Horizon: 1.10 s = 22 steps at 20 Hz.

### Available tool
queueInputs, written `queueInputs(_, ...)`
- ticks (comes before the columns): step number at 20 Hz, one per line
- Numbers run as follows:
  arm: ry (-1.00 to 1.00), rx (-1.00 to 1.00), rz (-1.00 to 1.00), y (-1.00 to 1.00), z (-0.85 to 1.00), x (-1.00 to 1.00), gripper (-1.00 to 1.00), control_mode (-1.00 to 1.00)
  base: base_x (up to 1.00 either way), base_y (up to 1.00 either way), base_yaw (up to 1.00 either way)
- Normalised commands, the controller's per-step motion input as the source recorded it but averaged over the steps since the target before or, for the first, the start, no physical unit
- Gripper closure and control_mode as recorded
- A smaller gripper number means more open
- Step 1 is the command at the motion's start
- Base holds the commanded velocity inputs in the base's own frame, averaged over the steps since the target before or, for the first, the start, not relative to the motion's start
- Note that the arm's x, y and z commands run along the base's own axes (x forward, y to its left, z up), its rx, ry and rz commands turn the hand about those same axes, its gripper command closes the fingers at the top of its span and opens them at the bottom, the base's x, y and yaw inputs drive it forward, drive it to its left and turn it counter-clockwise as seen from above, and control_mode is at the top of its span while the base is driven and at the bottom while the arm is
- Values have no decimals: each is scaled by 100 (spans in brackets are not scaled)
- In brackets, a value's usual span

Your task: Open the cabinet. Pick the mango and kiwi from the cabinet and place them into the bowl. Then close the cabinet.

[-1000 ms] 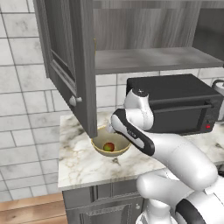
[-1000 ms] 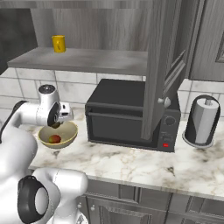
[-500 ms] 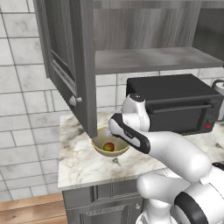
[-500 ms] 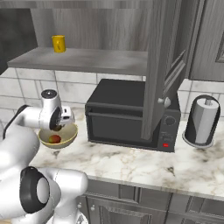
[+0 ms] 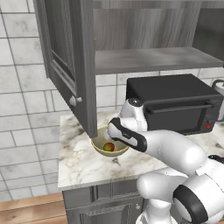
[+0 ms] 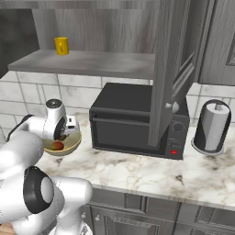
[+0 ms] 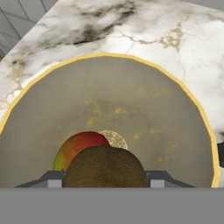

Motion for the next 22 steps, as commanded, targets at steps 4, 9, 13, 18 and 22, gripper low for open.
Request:
queueInputs(4, 0, 0, 0, 5, -20, 6, 100, -100, 0, 0, 0)
queueInputs(9, 1, 0, 0, 5, -17, 6, 100, -100, 0, 0, 0)
queueInputs(13, 1, 0, 0, 3, -13, 4, 100, -100, 0, 0, 0)
queueInputs(18, 2, 0, 0, 0, 0, 0, 100, -100, 0, 0, 0)
queueInputs(22, 0, 0, 0, 0, 0, 0, -100, -100, 0, 0, 0)
